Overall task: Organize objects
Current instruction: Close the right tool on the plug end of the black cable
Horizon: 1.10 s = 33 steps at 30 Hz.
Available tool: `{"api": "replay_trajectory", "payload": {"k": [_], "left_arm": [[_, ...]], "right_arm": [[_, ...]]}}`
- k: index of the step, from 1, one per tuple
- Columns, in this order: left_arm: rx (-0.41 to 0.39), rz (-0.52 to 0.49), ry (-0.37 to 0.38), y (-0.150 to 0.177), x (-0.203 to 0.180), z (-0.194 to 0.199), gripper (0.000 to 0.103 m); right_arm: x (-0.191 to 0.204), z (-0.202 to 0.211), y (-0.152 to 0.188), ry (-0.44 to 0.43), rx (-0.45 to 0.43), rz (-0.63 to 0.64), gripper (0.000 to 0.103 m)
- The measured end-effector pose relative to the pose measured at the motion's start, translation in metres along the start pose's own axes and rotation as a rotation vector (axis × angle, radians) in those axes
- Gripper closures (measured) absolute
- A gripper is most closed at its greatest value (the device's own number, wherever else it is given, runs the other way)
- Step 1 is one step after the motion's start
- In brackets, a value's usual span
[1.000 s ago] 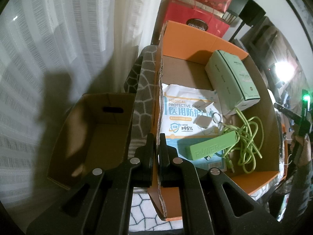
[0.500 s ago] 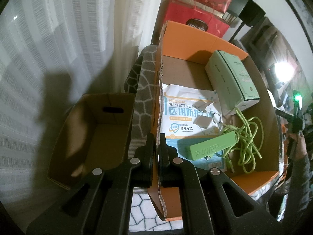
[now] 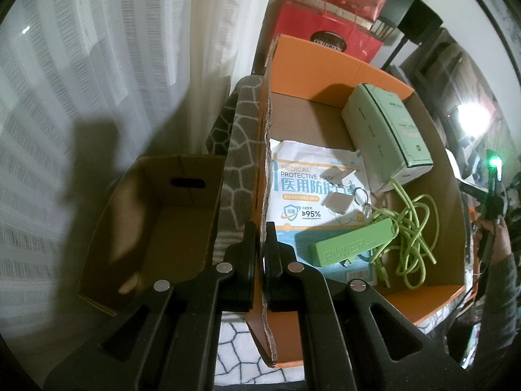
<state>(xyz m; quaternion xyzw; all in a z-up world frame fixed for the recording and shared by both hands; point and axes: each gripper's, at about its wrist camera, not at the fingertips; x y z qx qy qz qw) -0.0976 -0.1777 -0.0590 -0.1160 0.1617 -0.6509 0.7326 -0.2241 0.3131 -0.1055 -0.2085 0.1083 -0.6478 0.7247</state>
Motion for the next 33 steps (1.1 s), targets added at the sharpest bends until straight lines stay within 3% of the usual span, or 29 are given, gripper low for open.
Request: {"api": "replay_trajectory", "payload": {"k": [10, 33], "left_arm": [[0.000, 0.001, 0.000, 0.000, -0.001, 0.000, 0.099], [0.001, 0.002, -0.001, 0.000, -0.001, 0.000, 0.099]], "right_arm": [[0.016, 0.019, 0.008, -0.053, -0.029, -0.003, 0.076], [0.071, 0.107, -0.014, -0.139, -0.218, 0.013, 0.076]]}}
Point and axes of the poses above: each gripper's, at about its wrist camera, not at the fingertips, and z roughly against the way its jaws point, x to its left, y to its underside, and after that the axes turned 9 degrees about -y, right-handed
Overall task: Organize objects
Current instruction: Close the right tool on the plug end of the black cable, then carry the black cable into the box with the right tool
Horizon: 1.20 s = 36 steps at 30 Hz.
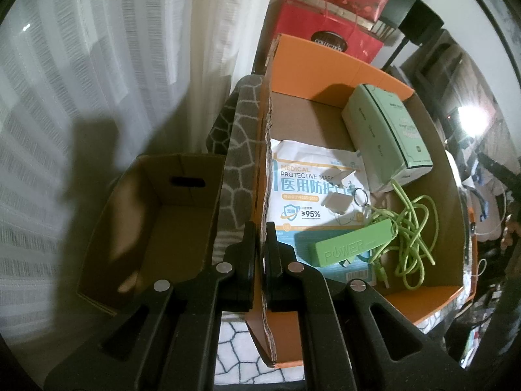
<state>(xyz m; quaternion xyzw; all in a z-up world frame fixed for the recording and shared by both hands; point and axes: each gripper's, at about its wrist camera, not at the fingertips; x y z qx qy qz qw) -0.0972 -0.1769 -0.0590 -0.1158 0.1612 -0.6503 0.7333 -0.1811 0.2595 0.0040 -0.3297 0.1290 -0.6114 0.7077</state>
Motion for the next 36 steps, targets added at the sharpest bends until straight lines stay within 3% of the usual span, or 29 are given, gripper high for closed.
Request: {"api": "replay_trajectory", "payload": {"k": [9, 17, 36], "left_arm": [[0.000, 0.000, 0.000, 0.000, 0.001, 0.000, 0.099], [0.001, 0.000, 0.001, 0.000, 0.000, 0.000, 0.099], [0.001, 0.003, 0.005, 0.002, 0.002, -0.001, 0.099]], "right_arm": [[0.058, 0.005, -0.012, -0.085, -0.003, 0.054, 0.076], [0.122, -0.014, -0.012, -0.166, 0.027, 0.116, 0.076], [0.209, -0.078, 0.012, -0.226, 0.155, 0.165, 0.076]]}}
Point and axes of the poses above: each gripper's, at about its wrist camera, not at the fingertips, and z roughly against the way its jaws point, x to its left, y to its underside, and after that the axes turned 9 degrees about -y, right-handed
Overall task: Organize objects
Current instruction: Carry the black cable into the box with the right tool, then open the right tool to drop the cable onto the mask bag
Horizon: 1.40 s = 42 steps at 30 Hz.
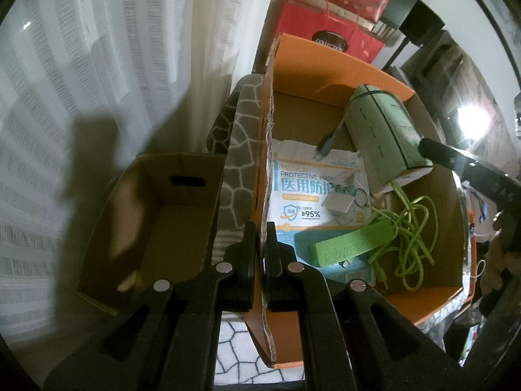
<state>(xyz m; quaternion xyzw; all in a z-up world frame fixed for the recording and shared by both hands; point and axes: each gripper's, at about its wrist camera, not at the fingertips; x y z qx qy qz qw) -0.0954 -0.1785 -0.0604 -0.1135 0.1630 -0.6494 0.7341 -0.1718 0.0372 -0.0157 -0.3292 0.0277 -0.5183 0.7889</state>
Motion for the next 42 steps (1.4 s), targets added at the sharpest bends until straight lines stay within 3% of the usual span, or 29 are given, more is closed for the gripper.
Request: {"api": "replay_trajectory", "payload": {"k": [10, 14, 39, 42], "left_arm": [[0.000, 0.003, 0.004, 0.001, 0.000, 0.000, 0.098], [0.000, 0.004, 0.005, 0.001, 0.000, 0.000, 0.098], [0.002, 0.003, 0.006, 0.000, -0.002, 0.001, 0.098], [0.002, 0.004, 0.008, 0.000, -0.002, 0.001, 0.098]], "right_arm": [[0.022, -0.021, 0.002, 0.002, 0.036, 0.030, 0.075], [0.027, -0.024, 0.004, 0.021, 0.043, 0.045, 0.068], [0.019, 0.018, 0.006, 0.058, -0.055, 0.051, 0.066], [0.018, 0.024, 0.009, 0.076, -0.070, 0.057, 0.061]]}}
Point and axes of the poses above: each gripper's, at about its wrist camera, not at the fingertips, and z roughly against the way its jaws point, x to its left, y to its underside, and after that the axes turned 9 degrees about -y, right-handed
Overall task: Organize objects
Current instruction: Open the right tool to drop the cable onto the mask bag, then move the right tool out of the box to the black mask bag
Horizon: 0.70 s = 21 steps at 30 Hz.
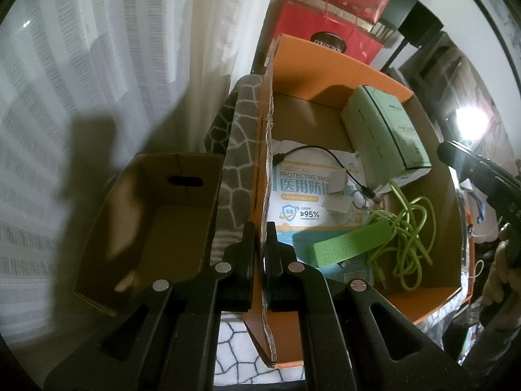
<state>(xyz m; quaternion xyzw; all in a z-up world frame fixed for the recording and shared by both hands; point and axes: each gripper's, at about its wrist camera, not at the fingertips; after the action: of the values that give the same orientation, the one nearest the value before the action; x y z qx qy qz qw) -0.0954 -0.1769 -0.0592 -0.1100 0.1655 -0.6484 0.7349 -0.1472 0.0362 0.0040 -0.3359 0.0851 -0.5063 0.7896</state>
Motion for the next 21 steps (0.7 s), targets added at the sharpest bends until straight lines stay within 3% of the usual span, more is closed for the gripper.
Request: {"api": "replay_trajectory", "payload": {"k": [2, 10, 21], "left_arm": [[0.001, 0.003, 0.001, 0.000, 0.000, 0.000, 0.098], [0.001, 0.002, -0.003, -0.001, -0.001, 0.000, 0.098], [0.001, -0.001, -0.018, -0.001, -0.003, -0.002, 0.098]], "right_arm": [[-0.001, 0.005, 0.002, 0.025, -0.011, 0.007, 0.048], [-0.015, 0.022, 0.006, 0.092, -0.045, -0.014, 0.021], [-0.041, 0.041, 0.015, 0.146, -0.066, -0.069, 0.020]]}}
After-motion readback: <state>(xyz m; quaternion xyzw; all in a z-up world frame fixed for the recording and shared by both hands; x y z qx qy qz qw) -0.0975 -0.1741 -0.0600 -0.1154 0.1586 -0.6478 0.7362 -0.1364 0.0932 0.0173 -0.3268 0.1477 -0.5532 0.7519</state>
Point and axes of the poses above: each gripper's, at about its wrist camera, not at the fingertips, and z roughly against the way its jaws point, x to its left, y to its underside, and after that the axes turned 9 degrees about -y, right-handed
